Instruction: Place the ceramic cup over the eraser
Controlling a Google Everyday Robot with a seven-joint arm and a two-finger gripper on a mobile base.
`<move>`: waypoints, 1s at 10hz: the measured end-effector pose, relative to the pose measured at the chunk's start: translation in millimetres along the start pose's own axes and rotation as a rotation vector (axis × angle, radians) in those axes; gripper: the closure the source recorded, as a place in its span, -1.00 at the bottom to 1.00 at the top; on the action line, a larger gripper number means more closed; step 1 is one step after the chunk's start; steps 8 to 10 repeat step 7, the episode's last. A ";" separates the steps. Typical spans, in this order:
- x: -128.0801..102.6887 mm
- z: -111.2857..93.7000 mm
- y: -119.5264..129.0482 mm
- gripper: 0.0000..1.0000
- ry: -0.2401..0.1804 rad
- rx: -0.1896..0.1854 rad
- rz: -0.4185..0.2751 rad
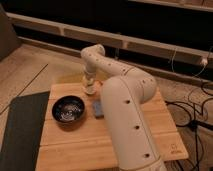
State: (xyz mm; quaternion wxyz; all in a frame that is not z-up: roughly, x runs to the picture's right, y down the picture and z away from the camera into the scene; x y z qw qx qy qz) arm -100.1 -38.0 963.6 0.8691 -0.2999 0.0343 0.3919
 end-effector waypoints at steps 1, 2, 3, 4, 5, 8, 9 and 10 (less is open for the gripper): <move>0.0 0.1 0.2 -0.47 0.001 -0.001 0.000; 0.7 1.2 0.9 -0.59 0.004 -0.005 0.000; 1.0 1.7 0.9 -0.60 0.007 -0.005 0.000; 1.8 2.7 0.4 -0.60 0.011 -0.003 -0.002; 3.4 4.9 2.0 -0.60 0.020 -0.006 -0.003; 0.6 5.6 4.1 -0.60 0.017 -0.007 -0.016; 0.6 5.6 4.1 -0.60 0.017 -0.007 -0.016; 0.6 5.6 4.1 -0.60 0.017 -0.007 -0.016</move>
